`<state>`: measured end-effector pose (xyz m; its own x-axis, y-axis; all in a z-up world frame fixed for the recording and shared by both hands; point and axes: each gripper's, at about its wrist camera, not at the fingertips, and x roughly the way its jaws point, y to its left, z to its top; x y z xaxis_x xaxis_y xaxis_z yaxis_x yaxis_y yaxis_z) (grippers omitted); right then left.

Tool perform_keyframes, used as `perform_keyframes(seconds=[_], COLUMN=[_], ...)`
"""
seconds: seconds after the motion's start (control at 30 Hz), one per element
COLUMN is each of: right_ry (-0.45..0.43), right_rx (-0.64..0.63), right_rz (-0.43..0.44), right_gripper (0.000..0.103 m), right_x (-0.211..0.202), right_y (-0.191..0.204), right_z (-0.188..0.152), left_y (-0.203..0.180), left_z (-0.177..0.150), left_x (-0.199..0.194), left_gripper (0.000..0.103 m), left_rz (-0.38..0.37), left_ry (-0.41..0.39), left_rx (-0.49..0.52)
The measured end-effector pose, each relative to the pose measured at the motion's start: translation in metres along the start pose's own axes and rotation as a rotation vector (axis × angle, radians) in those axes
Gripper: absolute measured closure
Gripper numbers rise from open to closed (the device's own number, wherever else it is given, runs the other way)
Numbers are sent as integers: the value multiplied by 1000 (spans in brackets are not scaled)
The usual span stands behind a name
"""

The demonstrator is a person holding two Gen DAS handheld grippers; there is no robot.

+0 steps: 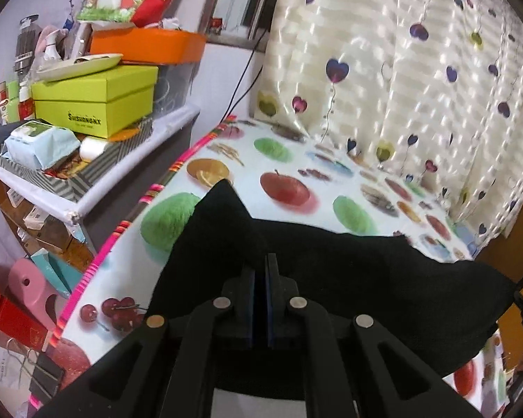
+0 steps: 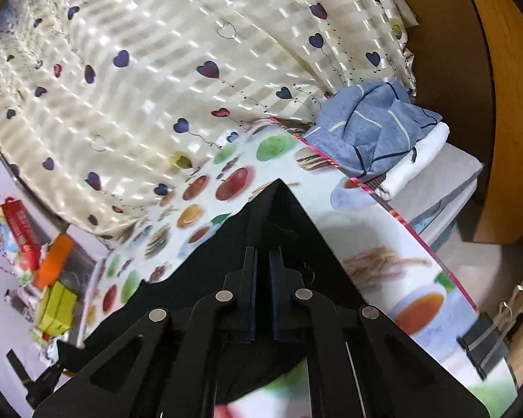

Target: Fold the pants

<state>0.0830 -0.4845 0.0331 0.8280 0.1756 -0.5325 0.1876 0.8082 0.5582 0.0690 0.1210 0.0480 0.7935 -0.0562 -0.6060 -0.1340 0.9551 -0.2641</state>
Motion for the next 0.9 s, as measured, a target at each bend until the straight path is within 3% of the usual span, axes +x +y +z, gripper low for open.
perform_keyframes(seconds=[0.1,0.3,0.73,0.9], right_ry=[16,109,40,79], right_rx=[30,81,24,65], right_rz=[-6,-56,1,-32], right_gripper=[97,97,97,97], right_x=[-5,16,-14,-1], right_y=[-14,-49,-27,-42], right_z=[-10,-29,-19,-27], left_y=[11,32,29,37], left_z=[-10,-41,-40,-51], left_x=[-5,25,-2,12], left_gripper=[97,97,98,98], left_rz=[-10,24,22,35], left_ry=[9,134,60,108], left_rx=[-22,-66,-49,-80])
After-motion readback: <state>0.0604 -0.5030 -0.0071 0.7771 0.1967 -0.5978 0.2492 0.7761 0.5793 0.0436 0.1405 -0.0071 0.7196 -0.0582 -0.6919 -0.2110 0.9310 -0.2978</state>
